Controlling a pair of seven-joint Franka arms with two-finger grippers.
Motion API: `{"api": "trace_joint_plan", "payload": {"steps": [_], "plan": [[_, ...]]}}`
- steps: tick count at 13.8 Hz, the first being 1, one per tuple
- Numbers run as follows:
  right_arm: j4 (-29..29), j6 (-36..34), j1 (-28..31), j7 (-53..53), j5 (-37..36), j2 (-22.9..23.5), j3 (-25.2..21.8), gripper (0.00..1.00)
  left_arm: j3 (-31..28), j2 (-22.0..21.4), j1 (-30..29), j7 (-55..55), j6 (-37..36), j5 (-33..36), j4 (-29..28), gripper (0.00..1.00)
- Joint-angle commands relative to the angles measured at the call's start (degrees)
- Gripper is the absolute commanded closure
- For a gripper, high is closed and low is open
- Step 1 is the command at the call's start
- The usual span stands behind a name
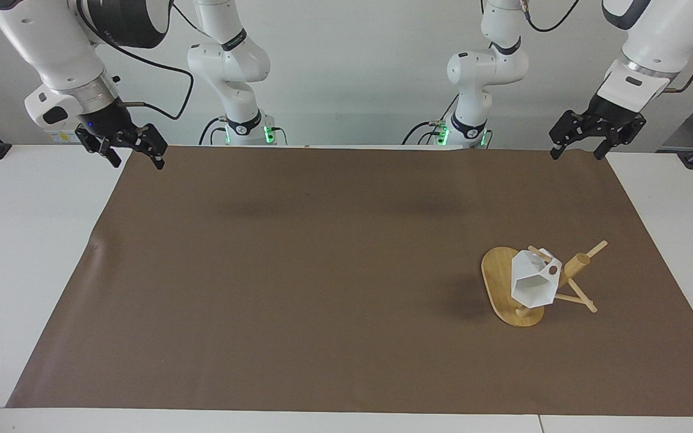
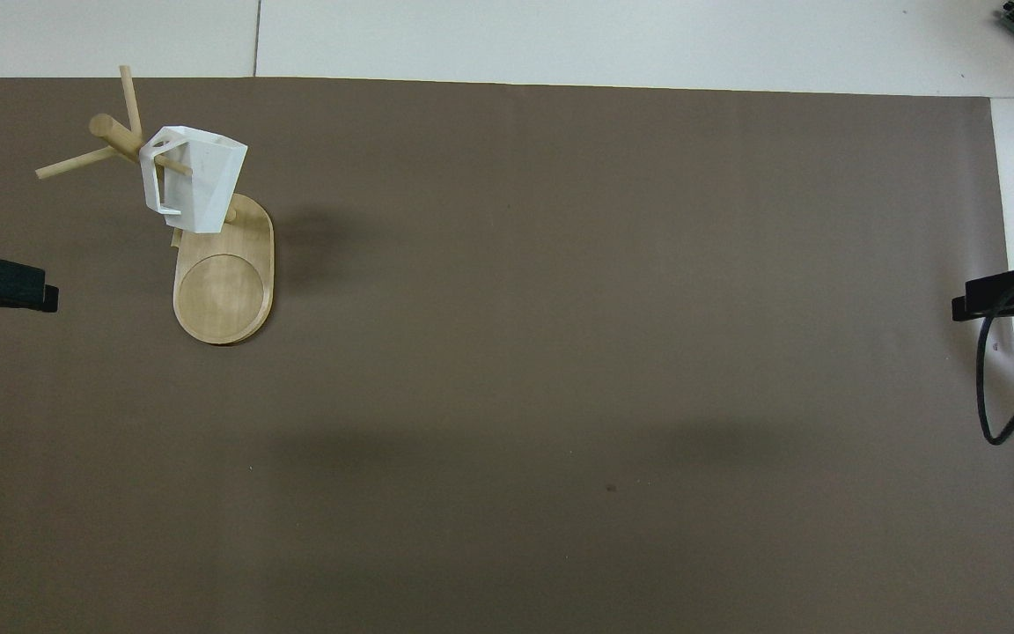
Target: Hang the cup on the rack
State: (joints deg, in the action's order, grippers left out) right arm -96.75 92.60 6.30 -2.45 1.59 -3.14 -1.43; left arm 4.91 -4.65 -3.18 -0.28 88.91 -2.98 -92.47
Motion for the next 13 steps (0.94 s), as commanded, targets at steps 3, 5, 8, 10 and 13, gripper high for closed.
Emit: {"api": "trace_joint_plan", "payload": {"steps": [3, 5, 8, 10, 13], "plan": [[-0.8, -0.1, 0.2, -0.8, -0.3, -0.9, 0.3, 0.0, -0.7, -1.0, 0.7, 0.6, -0.8, -0.5, -0.7, 0.0], [-0.8, -0.1, 0.2, -0.8, -0.3, -0.9, 0.3, 0.0, -0.7, -1.1, 0.7, 0.5, -0.9, -0.5, -1.3, 0.0], [-0.8, -0.1, 0.2, -0.8, -0.3, -0.9, 0.3, 0.0, -0.7, -1.4, 0.8, 0.5, -1.3, -0.4, -1.7, 0.0], [-0.8, -0.1, 0.2, -0.8, -0.3, -0.9, 0.3, 0.0, -0.7, -1.4, 0.8, 0.5, -1.3, -0.4, -1.7, 0.0], [-0.7, -0.1, 0.2, -0.8, -0.3, -0.9, 0.3, 0.0, -0.7, -1.4, 0.8, 0.6, -1.3, -0.4, -1.7, 0.0]]}}
